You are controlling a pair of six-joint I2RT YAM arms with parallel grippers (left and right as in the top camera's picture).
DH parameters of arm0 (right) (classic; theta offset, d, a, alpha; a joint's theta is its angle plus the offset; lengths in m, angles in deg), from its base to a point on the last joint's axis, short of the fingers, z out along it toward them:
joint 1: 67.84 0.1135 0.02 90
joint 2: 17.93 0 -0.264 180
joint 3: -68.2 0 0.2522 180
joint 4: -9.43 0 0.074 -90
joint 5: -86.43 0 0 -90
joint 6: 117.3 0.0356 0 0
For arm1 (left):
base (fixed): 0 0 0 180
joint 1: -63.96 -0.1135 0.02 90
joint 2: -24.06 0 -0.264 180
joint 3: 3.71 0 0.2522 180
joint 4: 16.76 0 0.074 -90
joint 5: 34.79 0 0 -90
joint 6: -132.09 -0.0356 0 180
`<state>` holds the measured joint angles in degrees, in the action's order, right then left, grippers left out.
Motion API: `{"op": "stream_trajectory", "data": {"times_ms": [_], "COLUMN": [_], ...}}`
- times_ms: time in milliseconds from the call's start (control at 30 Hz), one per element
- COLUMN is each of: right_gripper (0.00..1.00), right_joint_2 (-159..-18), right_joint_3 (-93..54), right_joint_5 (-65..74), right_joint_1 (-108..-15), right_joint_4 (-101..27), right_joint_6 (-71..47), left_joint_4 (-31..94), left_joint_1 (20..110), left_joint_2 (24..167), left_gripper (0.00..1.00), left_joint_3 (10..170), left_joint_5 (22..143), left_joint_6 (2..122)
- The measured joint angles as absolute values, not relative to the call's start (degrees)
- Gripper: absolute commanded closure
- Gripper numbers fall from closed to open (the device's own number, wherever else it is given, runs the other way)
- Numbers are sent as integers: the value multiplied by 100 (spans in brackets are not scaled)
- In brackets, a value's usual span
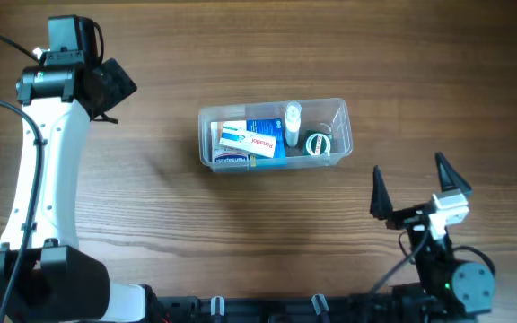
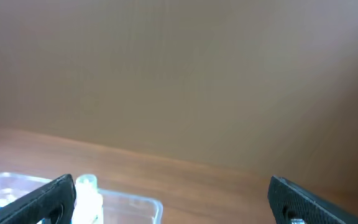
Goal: Pack container
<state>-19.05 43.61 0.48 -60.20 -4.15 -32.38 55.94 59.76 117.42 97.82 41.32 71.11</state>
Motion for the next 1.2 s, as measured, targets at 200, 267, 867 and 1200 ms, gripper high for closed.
{"op": "stream_trajectory", "data": {"times_ms": [200,267,867,1200], "right_gripper": [0,0,0,0], "right_joint_2": [-1901,-1901,-1888,-1885], "right_joint_3": [5071,5137,5406,5406], "right_joint_5": [50,50,46,46], "right_joint_1": [-6020,-6020,-6020,-6020], "right_joint_4": [108,114,-435,-435], "right_joint_6": [-3256,-3260,-3330,-3365], "left_joint_4": [5592,5592,5592,5594], "left_joint_1": [5976,5976,5976,5976], "left_joint_2": [11742,11742,11742,11742], "left_gripper": [0,0,0,0], "left_joint_3": [9782,9782,9782,9782], "left_joint_5": [4132,4132,4132,4132], "left_joint_6": [7111,7108,7111,7111]}}
